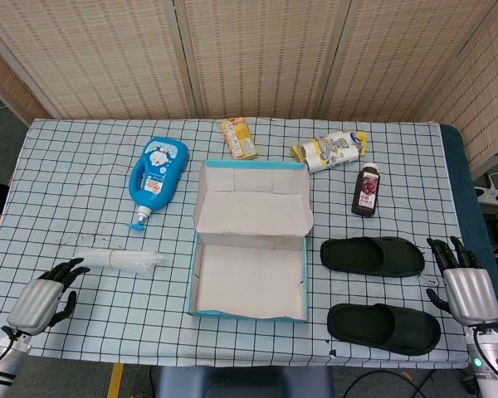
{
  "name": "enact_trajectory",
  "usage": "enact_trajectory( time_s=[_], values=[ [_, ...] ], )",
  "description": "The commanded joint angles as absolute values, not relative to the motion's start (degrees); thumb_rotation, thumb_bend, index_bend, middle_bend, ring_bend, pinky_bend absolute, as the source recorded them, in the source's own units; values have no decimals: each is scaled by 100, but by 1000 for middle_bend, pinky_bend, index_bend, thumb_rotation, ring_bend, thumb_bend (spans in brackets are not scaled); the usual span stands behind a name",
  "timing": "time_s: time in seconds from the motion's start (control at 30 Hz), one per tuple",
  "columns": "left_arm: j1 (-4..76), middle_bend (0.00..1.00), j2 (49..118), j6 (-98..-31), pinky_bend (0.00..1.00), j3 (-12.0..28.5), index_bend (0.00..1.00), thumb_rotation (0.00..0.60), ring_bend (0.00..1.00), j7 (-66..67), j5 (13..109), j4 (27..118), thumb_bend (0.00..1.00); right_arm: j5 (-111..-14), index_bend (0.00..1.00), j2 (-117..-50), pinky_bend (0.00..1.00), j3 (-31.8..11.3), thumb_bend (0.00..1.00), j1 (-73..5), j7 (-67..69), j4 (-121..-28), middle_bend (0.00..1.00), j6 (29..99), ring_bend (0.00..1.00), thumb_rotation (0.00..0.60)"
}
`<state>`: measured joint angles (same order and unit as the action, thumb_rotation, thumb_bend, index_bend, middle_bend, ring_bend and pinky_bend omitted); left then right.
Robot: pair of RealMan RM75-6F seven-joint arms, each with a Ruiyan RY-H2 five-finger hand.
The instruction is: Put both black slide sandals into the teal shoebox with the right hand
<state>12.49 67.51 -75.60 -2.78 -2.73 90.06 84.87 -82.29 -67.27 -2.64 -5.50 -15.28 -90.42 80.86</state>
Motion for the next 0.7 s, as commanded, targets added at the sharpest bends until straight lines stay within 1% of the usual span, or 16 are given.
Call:
enact_trajectory(
  time_s=[0.03,0.2,0.4,0.47,0.53,0.63,0.7],
  values=[
    [1246,89,6748,-7575,372,-279,218,600,148,-264,9021,8490,664,-8243,72,-6729,193,-260,136,-546,-1521,-9040,111,8098,0,600],
    [1239,88,6746,-7574,372,-279,218,600,148,-241,9007,8503,665,-8281,72,-6733,193,-242,137,-531,-1494,-9036,111,8126,0,600],
    [1247,88,6768,-7552,372,-258,218,600,148,-251,8969,8469,665,-8656,70,-6442,196,35,135,-495,-1082,-9372,109,8041,10,600],
    [1266,88,6774,-7512,372,-236,219,600,148,-328,8929,8461,665,-8883,64,-6291,193,200,112,-465,-777,-9511,108,8023,23,600],
    [1269,88,6763,-7499,374,-240,218,600,148,-379,8928,8440,664,-9089,52,-6083,191,405,64,-456,-421,-9638,108,7912,24,600],
    [1230,89,6712,-7573,374,-257,218,600,148,-427,8957,8471,664,-9364,10,-5752,173,717,34,-458,60,-9839,108,7722,24,600],
    [1193,89,6681,-7678,374,-253,218,600,148,-463,8995,8503,664,-9528,0,-5529,160,922,23,-478,346,-9996,106,7570,22,600]
  ],
)
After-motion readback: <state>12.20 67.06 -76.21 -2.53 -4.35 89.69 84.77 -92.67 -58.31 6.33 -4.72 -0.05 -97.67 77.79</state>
